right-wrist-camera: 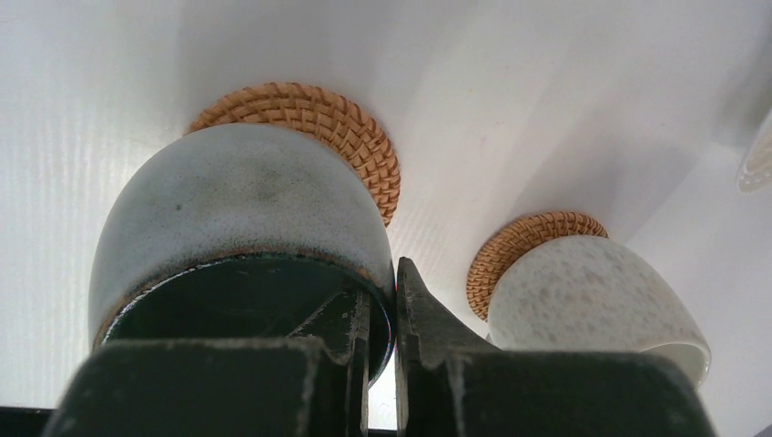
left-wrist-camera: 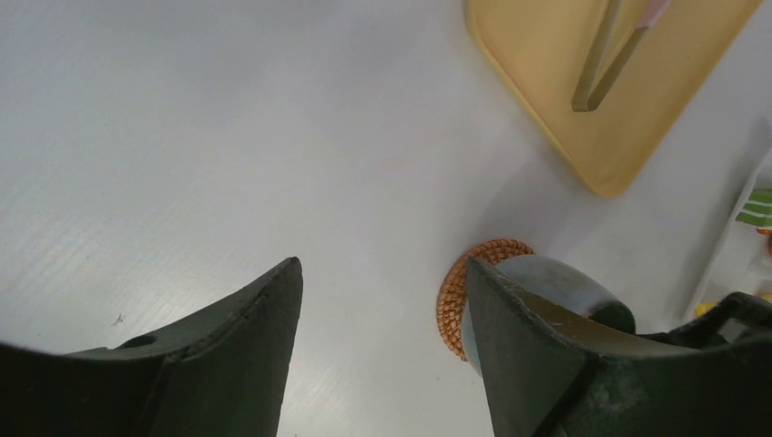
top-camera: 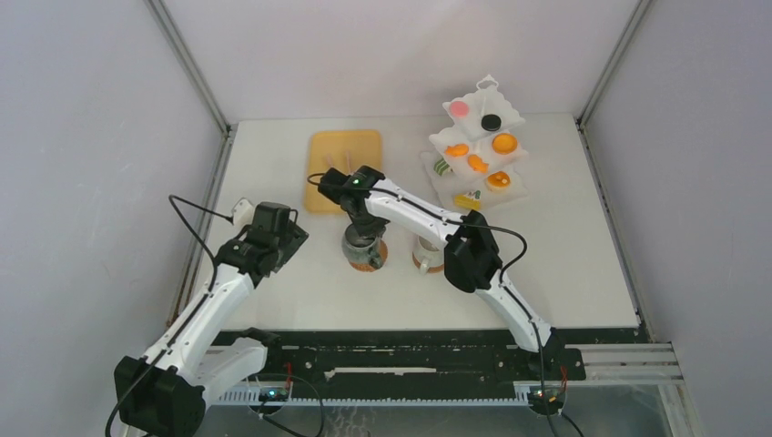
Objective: Serve the afternoon tea
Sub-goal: Place the cup on the coaster.
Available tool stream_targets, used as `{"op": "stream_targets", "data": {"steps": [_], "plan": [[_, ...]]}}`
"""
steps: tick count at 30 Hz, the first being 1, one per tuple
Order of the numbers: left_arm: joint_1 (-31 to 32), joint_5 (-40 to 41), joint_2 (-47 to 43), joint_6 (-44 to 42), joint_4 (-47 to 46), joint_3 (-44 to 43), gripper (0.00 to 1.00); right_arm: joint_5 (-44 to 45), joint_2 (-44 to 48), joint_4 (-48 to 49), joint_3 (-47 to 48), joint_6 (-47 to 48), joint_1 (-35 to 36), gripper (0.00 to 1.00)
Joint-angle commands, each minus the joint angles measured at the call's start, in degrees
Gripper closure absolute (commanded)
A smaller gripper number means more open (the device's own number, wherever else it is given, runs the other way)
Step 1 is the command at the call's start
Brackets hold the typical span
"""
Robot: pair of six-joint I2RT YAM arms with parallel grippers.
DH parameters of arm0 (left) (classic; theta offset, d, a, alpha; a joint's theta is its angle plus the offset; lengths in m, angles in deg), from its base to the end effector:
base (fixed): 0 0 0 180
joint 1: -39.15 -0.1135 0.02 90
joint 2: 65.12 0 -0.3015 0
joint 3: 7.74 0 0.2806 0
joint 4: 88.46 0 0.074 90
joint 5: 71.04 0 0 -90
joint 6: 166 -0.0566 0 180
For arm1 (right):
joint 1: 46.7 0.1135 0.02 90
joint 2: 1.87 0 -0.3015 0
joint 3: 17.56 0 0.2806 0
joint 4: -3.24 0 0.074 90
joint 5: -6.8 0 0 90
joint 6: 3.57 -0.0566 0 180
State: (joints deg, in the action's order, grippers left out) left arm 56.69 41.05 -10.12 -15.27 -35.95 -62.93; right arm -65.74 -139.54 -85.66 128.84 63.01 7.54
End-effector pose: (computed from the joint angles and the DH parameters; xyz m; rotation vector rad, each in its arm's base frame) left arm 0.2018 -0.0415 0.2613 -1.0295 2.1675 -0.1531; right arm 0.3306 0.4300 0.2330 -0.7115 2.7211 -0.1848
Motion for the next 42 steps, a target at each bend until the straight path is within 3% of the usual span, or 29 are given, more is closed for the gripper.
{"op": "stream_targets", "data": {"steps": [1,22,32,42], "plan": [[-0.51,-0.46,-2.39,-2.13,-1.8,1.68,0.29,3.14,0.85,-0.1,3.38,-1.45,0.38,1.0],[-0.62,-1.34,-4.61,-2.55,-2.72,3.83,0.29,6.78,-0.84,-2.35,3.15,-1.87,1.43,1.0],[-0.58,-1.19,-4.13,-2.63,-2.89,3.92,0.29,6.23,1.41,-1.58,3.14,-2.25,1.66,0.61],[-0.64,0.76,-3.99,-2.03,-1.46,2.49,0.29,6.04,6.61,0.82,4.12,-0.59,1.95,0.52]]}}
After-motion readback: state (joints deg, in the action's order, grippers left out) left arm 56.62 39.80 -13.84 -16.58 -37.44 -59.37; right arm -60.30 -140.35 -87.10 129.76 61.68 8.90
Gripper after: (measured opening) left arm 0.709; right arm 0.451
